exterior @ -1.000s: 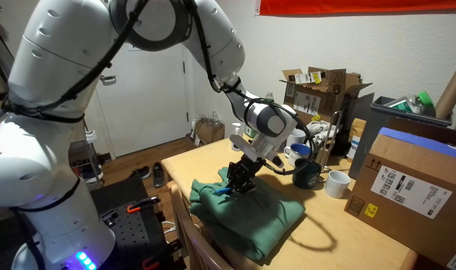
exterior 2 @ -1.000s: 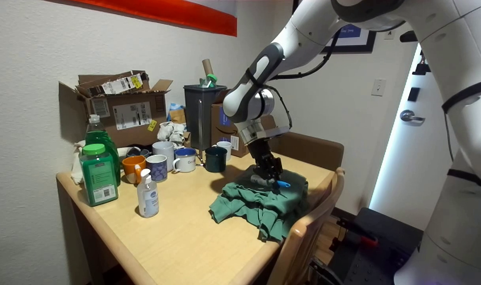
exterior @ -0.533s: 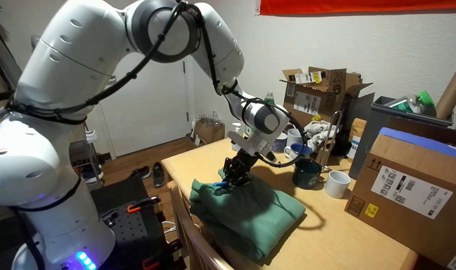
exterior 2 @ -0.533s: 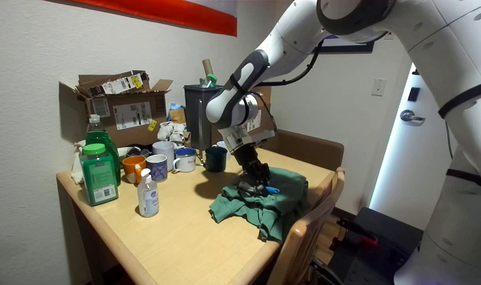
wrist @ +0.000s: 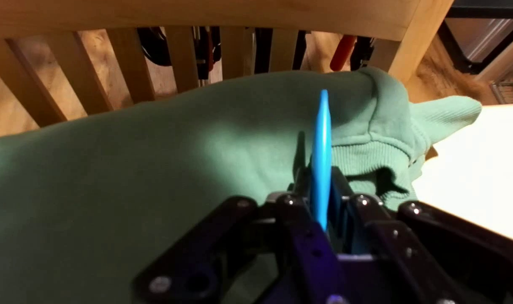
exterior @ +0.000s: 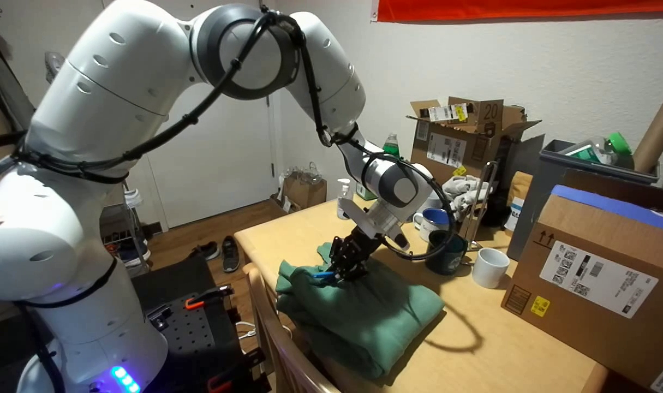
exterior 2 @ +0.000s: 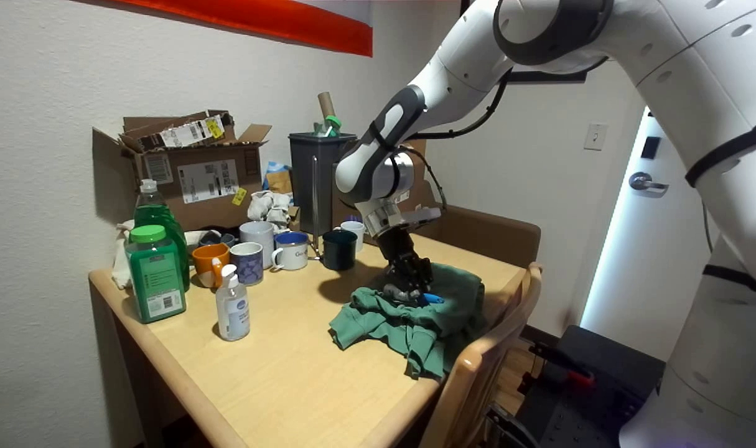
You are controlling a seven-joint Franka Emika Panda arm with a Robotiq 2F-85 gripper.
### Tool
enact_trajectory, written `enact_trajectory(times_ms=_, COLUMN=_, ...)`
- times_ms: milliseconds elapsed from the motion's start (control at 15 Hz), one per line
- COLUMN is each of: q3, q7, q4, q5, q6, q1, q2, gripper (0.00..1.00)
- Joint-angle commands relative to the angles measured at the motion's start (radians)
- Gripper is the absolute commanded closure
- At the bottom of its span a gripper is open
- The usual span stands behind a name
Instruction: Pick the object next to the sweater and rub it against the sweater
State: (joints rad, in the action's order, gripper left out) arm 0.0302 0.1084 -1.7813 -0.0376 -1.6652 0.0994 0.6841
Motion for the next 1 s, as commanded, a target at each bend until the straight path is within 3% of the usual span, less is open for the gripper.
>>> enact_trajectory(times_ms=0, q3=0.017, q7=-0.004, q4=-0.089, q5=-0.044, q6=-0.032, q1=0.040, q2=-0.072, gripper=0.97)
enact_trajectory(times_ms=600, q3=0.025, q7=0.034, q4=-0.058, q5=-0.083, q6=-0.014, q1=0.095, q2=-0.008, gripper=0.97)
enact_trajectory(times_ms=933, q3=0.014, q7=0.193, q4=-0.074, q5=-0.128, q6=-0.046, q1=0.157, q2=0.002, gripper=0.97)
